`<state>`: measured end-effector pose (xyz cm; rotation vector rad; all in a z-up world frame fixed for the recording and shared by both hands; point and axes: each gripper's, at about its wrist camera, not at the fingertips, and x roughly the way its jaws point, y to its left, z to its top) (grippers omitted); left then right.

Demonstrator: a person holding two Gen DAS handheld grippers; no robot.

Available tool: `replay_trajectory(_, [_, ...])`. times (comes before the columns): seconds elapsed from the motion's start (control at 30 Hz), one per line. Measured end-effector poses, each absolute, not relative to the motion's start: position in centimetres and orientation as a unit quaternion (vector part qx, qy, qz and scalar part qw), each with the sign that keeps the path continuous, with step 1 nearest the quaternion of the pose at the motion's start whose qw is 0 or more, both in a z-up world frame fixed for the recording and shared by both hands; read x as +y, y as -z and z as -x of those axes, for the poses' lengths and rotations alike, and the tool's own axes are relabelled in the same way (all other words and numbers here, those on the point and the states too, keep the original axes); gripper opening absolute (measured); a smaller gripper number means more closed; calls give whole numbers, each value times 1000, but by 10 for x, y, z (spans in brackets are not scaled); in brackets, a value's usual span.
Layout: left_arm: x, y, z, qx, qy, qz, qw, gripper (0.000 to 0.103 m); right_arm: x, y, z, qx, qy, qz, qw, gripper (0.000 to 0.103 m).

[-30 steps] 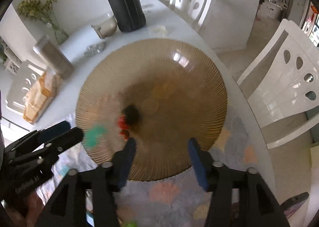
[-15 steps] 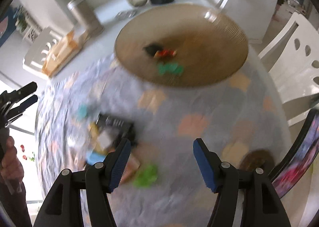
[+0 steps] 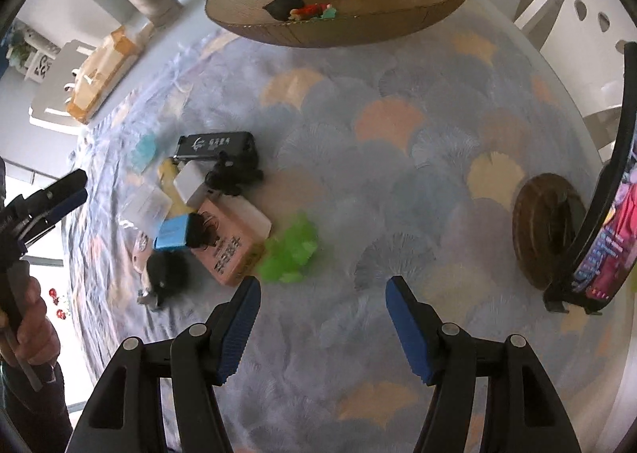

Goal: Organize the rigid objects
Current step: 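Grasp the light-blue translucent figure with the left tool while the right grasps the lime-green figure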

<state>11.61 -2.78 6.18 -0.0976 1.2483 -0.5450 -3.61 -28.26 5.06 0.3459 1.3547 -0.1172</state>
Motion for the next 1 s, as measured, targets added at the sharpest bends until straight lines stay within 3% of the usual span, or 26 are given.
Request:
replay_trajectory(0.17, [-40, -43, -134, 585, 253, 16, 770, 76, -273, -38, 29, 633, 32, -147, 760, 62])
replay_trajectory(0.33, [-59, -32, -145, 589, 261, -7, 765, 74, -268, -25, 21, 644, 21, -128, 754, 51])
replay_trajectory(0.5, [-71, -21, -151, 596, 262, -26, 758, 57, -267, -16, 15, 651, 16, -117, 750, 49])
replay_trajectory(0.6, [-74, -21, -148, 590, 261, -38, 763, 54, -268, -14, 11, 648, 14, -112, 753, 48])
replay_trajectory(0.77, [-76, -21, -144, 576, 252, -61, 775, 25, -262, -13, 9, 644, 11, -90, 760, 41])
replay_trajectory(0.83, [-76, -24, -140, 566, 251, -66, 782, 25, -255, -16, 7, 641, 12, -84, 762, 40])
replay_trajectory(0.87, [-75, -26, -138, 562, 249, -67, 786, 25, -256, -18, 8, 640, 9, -88, 763, 31])
replay_trajectory(1.0, [-71, -46, -128, 545, 257, -48, 797, 25, -263, -34, 9, 619, 16, -100, 779, 32])
